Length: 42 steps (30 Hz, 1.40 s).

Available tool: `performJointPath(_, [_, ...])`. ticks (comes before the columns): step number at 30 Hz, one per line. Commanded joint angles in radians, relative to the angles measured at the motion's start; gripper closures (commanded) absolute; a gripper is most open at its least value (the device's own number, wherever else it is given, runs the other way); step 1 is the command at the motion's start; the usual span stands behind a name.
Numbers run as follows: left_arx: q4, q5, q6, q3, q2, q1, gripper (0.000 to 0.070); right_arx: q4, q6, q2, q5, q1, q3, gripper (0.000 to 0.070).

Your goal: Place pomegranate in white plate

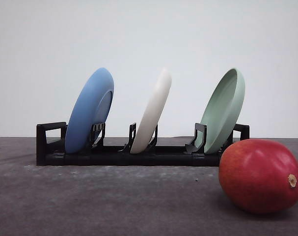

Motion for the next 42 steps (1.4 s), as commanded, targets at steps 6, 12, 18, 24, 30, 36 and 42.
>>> performJointPath(6, [0.079, 0.005, 0.08, 0.021, 0.053, -0.079, 0.0306, 0.01, -0.005, 0.003, -0.005, 0.004, 0.018, 0.0335])
performJointPath(12, [0.18, -0.013, 0.085, 0.021, 0.153, -0.154, 0.0308, 0.01, 0.0, 0.003, -0.005, 0.004, 0.018, 0.0335])
performJointPath(18, [0.333, -0.09, 0.085, 0.021, 0.286, -0.24, 0.0307, 0.01, 0.0, 0.003, -0.004, 0.004, 0.018, 0.0335])
performJointPath(24, [0.508, -0.199, 0.085, 0.021, 0.425, -0.327, 0.0307, 0.01, -0.001, 0.003, -0.004, 0.004, 0.018, 0.0335])
performJointPath(30, [0.717, -0.266, 0.079, 0.021, 0.563, -0.395, 0.0307, 0.01, -0.002, 0.003, -0.004, 0.004, 0.018, 0.0335])
performJointPath(36, [0.956, -0.293, 0.049, 0.021, 0.706, -0.43, 0.0307, 0.011, -0.004, 0.003, -0.003, 0.004, 0.018, 0.0336])
performJointPath(42, [1.096, -0.345, 0.003, 0.042, 0.84, -0.45, 0.0307, 0.011, -0.004, 0.003, -0.003, 0.004, 0.018, 0.0335])
